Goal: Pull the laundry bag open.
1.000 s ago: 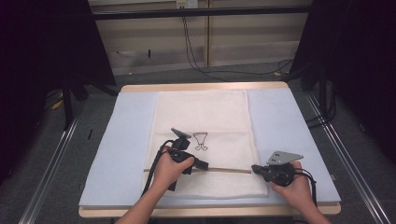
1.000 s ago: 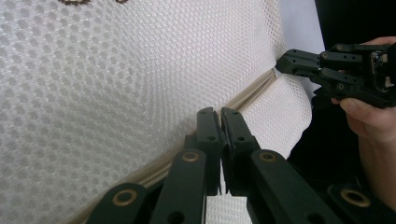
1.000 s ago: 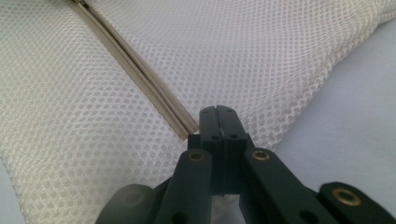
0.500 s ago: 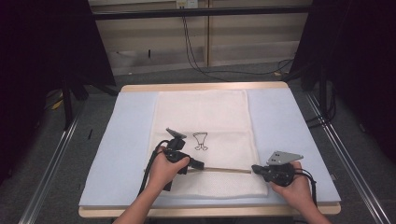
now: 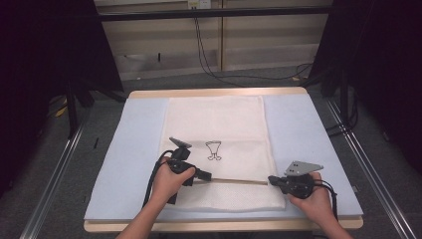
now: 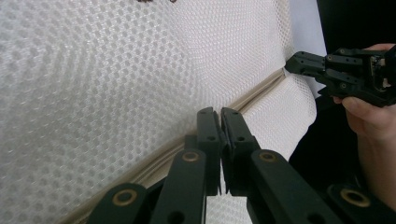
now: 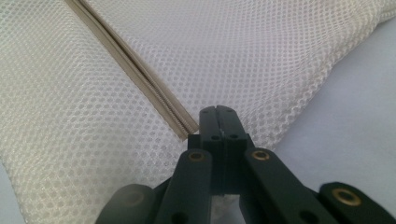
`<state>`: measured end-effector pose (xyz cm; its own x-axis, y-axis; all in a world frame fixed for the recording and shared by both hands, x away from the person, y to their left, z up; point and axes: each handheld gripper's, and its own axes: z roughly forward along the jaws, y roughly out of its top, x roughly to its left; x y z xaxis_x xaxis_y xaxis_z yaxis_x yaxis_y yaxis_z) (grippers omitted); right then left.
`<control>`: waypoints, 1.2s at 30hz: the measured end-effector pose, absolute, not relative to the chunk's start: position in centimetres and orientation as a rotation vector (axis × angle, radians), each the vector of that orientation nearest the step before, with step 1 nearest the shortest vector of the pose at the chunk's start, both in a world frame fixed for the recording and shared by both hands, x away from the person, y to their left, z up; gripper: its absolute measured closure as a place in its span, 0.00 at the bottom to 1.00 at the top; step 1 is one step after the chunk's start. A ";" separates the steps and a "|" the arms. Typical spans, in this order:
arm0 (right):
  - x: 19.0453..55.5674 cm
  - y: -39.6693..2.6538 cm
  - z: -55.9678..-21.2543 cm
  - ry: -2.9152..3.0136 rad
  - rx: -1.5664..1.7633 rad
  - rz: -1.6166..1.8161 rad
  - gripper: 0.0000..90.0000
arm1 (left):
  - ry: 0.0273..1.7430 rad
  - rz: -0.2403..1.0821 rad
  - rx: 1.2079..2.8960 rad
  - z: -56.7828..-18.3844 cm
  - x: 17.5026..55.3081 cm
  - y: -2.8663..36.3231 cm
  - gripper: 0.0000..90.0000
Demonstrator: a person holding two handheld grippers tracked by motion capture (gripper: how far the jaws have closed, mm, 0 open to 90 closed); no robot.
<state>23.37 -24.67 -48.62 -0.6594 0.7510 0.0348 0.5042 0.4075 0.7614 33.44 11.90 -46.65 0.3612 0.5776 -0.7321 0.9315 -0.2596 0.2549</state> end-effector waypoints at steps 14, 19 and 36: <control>23.4 -24.7 -48.6 2.354 1.088 1.115 1.00 | 1.302 -0.680 1.945 -46.7 33.5 12.5 0.97; 23.4 -24.7 -48.6 2.354 1.087 1.116 1.00 | 1.301 -0.685 1.942 -46.7 33.5 12.5 0.97; 23.4 -24.7 -48.6 2.353 1.090 1.117 1.00 | 1.307 -0.675 1.933 -46.6 33.4 13.2 0.97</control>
<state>23.42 -24.74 -48.64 -0.6593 0.7510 0.0372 0.5038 0.4044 0.7633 33.40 13.19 -46.64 0.3561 0.5706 -0.7400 0.9337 -0.2483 0.2579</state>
